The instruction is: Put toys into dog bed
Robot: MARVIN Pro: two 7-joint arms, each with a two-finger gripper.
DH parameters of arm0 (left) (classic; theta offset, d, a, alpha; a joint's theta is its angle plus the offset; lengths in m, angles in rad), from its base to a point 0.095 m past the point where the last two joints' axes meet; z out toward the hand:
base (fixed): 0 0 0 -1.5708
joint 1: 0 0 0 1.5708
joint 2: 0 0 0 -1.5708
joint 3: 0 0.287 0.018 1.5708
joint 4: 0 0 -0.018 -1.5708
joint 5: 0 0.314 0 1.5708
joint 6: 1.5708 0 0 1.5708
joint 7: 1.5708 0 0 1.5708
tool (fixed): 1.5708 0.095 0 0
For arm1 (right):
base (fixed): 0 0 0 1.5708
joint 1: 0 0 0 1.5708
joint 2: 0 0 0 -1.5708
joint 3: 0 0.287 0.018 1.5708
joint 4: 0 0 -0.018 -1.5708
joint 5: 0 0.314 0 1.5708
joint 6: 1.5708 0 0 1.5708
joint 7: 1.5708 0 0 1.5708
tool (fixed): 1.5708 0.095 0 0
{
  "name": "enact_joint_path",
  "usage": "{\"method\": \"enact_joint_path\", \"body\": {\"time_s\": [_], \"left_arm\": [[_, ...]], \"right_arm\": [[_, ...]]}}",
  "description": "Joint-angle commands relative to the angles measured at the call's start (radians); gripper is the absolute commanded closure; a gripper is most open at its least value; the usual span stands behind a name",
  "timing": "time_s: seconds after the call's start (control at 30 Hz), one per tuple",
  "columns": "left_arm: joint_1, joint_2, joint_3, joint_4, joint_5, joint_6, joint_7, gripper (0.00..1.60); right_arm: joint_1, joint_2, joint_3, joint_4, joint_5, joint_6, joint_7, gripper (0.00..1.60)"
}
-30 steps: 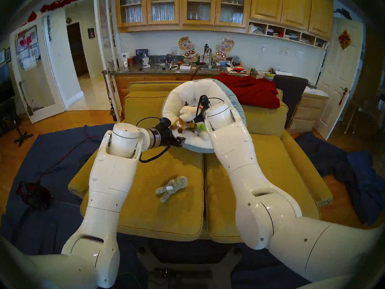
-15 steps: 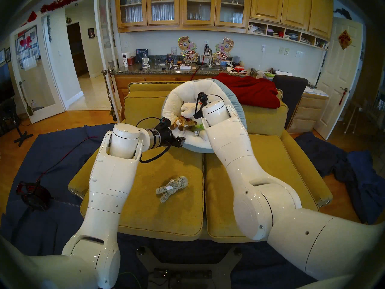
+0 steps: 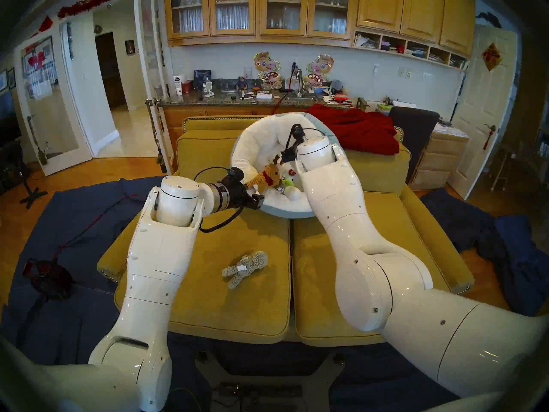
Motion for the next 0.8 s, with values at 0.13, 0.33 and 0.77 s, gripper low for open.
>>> {"method": "enact_joint_path", "body": {"time_s": [0.13,0.33,0.77], "left_arm": [[-0.029,-0.002,-0.005,-0.026,-0.004,-0.007,-0.001,0.0],[-0.026,-0.002,-0.005,-0.023,-0.003,-0.007,0.0,0.0],[-0.019,-0.003,-0.004,-0.018,-0.002,-0.006,0.001,0.0]], "right_arm": [[-0.041,0.067,0.038,-0.167,0.016,0.049,0.073,0.0],[-0.094,0.088,0.057,-0.216,0.026,0.092,0.121,0.0],[-0.192,0.116,0.086,-0.348,0.063,0.158,0.243,0.0]]}}
